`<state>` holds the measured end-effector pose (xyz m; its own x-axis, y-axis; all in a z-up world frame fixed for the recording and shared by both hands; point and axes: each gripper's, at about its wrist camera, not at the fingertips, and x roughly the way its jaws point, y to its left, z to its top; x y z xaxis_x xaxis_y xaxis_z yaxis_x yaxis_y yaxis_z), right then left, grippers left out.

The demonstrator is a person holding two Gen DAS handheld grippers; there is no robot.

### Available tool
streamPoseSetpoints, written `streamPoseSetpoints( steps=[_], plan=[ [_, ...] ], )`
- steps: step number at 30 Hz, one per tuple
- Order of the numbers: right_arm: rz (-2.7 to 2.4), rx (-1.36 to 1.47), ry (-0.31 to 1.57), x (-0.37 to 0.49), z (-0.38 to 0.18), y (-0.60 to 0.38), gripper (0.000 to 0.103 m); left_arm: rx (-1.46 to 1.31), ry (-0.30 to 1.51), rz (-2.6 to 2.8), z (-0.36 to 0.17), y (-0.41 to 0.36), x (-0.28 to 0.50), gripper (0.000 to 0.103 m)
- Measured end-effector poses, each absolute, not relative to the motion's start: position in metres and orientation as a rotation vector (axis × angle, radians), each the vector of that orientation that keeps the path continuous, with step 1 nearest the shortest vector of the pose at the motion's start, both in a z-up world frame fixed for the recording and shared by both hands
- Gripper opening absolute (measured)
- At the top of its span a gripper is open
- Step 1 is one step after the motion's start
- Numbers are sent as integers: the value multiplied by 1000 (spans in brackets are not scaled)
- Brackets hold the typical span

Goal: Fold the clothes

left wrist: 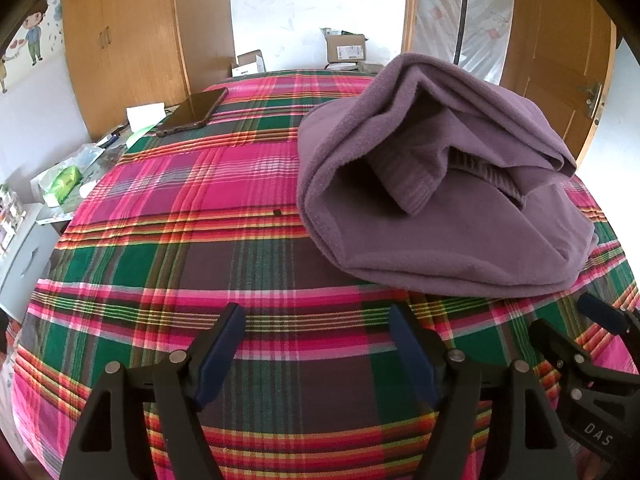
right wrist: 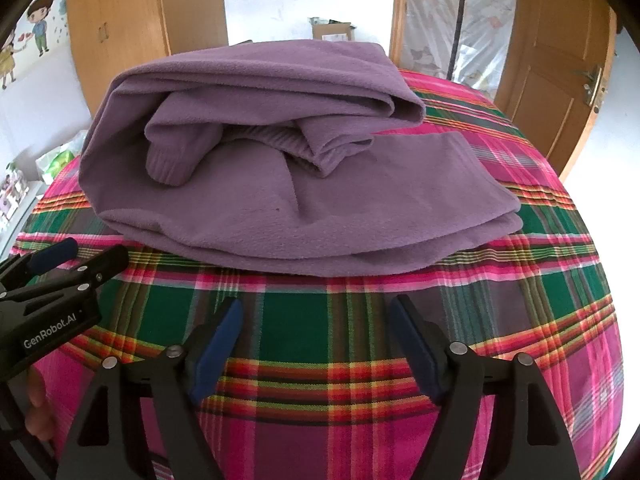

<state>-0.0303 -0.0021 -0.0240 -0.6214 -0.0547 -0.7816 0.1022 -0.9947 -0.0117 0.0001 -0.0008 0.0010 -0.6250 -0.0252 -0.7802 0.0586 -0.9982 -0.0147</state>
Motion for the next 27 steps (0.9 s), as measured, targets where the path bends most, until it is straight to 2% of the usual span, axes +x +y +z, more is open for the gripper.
streamPoseSetpoints(
  steps=[22, 24, 27],
  plan=[
    [-2753, 1325, 78, -31, -24, -4, 79, 1359, 63, -2801, 3, -4, 2, 75],
    [-2753, 1325, 78, -31, -24, -4, 79, 1376, 80, -2803, 5, -7, 3, 69],
    [-2753, 1326, 77, -31, -24, -5, 79, 1407, 121, -2803, 9, -13, 3, 69]
  ],
)
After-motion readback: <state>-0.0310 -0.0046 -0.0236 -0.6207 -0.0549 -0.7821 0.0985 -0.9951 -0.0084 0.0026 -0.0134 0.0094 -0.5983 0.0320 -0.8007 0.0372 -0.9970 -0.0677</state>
